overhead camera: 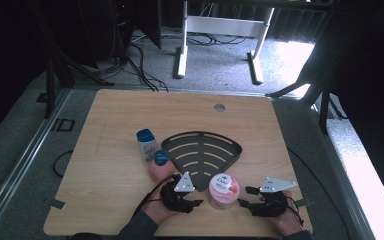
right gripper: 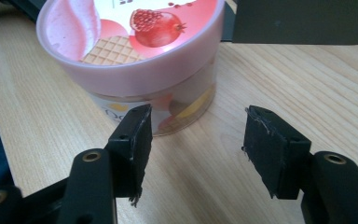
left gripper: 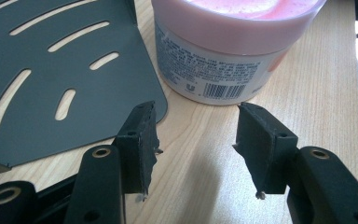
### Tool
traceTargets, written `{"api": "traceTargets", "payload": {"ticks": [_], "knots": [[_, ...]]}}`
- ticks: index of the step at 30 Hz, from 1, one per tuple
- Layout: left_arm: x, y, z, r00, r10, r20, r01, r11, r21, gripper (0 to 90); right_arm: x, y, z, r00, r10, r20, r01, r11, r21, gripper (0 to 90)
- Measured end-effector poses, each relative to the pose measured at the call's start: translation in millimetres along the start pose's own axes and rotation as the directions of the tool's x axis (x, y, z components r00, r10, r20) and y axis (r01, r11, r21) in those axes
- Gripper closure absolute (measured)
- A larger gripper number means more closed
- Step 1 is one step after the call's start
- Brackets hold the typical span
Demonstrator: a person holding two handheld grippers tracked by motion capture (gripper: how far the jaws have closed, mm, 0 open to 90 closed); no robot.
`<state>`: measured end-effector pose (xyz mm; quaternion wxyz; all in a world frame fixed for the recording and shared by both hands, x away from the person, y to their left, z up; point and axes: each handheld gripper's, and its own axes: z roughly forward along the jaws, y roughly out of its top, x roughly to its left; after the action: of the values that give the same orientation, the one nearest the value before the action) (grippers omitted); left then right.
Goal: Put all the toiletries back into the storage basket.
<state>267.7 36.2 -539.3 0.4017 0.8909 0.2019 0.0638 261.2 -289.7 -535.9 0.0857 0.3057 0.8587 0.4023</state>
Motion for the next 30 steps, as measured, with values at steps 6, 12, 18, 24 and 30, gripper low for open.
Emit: {"api": "traceTargets", "payload": {"ticks": [6,12,18,24,30], "knots": [[0.0,0.5,1.5,1.0000,-0.002,0.007,0.002,1.0000,-0.002,48.3,0.9,-0.1,0.9,0.9998,-0.010,-0.019,0.010,1.000,-0.001,37.6],[-0.4,1.5,2.1,0.9998,0.011,0.018,-0.011,0.9999,-0.005,47.3,1.0,-0.2,0.3,0.9996,-0.022,-0.019,0.022,1.000,-0.005,36.9],[-1.3,3.9,3.5,0.9993,0.008,0.036,-0.008,0.9999,-0.007,47.4,1.8,0.4,0.8,0.9987,-0.042,-0.029,0.041,0.999,-0.015,36.8],[-1.3,5.8,5.6,0.9989,0.018,0.043,-0.018,0.9998,-0.008,47.5,3.9,1.5,1.4,0.9967,-0.067,-0.046,0.066,0.997,-0.024,36.3],[-2.5,7.3,7.4,0.9985,0.028,0.047,-0.028,0.9996,-0.007,47.4,5.3,2.9,3.6,0.9934,-0.094,-0.064,0.093,0.995,-0.022,35.2]]}}
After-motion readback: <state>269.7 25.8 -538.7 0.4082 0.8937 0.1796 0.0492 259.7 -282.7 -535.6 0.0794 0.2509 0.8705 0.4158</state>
